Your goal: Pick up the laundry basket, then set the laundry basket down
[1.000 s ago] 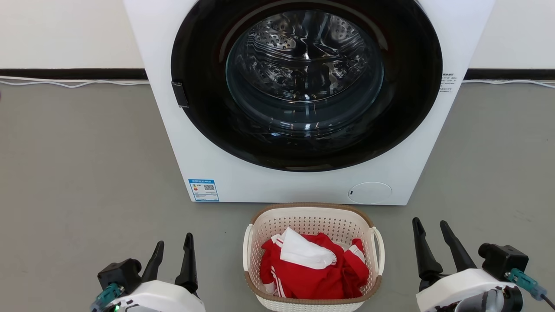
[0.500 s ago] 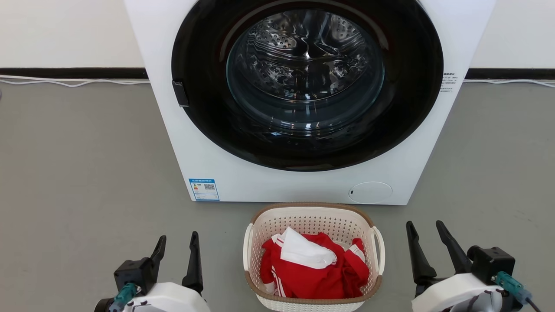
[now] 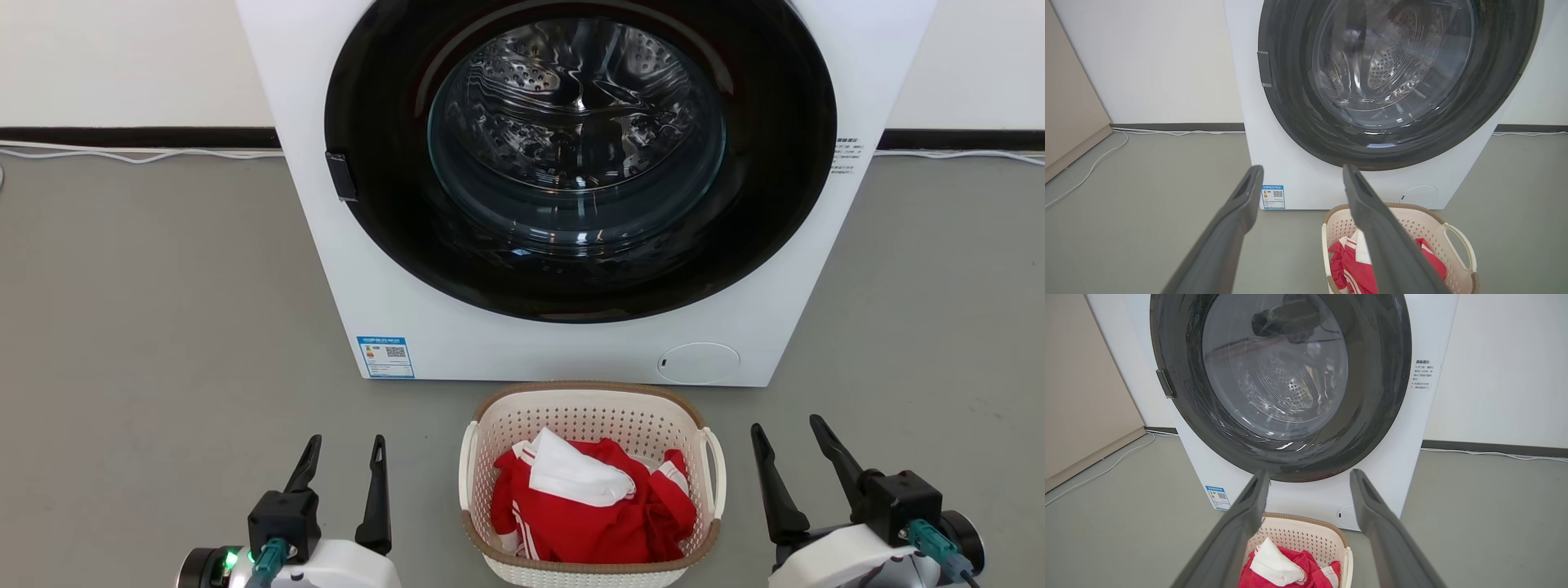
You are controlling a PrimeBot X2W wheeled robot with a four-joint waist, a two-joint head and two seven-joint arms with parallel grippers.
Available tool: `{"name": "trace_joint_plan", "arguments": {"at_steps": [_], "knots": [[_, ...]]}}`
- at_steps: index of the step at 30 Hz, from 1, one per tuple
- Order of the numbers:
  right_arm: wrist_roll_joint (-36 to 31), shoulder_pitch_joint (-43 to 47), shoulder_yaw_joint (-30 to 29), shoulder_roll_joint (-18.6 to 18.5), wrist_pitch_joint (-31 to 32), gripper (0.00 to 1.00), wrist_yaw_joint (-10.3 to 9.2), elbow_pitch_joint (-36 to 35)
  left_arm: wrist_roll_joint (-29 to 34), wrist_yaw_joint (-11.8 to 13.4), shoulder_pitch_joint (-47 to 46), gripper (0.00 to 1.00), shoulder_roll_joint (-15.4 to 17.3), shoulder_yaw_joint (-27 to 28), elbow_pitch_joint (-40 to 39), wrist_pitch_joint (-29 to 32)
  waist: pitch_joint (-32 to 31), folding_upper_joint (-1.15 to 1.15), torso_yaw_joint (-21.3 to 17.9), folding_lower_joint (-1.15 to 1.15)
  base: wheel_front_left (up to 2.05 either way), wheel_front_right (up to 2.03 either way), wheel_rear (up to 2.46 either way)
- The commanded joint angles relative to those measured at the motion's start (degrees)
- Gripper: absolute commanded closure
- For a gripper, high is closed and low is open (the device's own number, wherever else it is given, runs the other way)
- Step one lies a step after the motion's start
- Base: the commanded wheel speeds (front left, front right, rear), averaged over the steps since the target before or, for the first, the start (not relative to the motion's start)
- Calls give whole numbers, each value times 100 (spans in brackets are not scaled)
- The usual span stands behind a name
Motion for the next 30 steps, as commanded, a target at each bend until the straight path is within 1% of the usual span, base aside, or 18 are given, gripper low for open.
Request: {"name": "trace_joint_plan", "arguments": {"at_steps": [1,22,25,30], "knots": [[-69,-210,148,-9,-92,0,36,-98,60,60,-222,0,50,141,-139,-79,1,0,1,0,0,0,0],[-51,-215,74,35,-92,0,36,-79,33,49,-250,0,50,162,-108,-79,135,0,-39,0,0,0,0],[-49,-265,58,39,-92,0,36,-89,4,57,-290,0,50,165,-103,-79,226,0,-68,0,0,0,0],[-22,-493,-15,48,-92,0,36,-76,-60,55,-492,0,50,104,-74,-79,558,0,-110,0,0,0,0]]}}
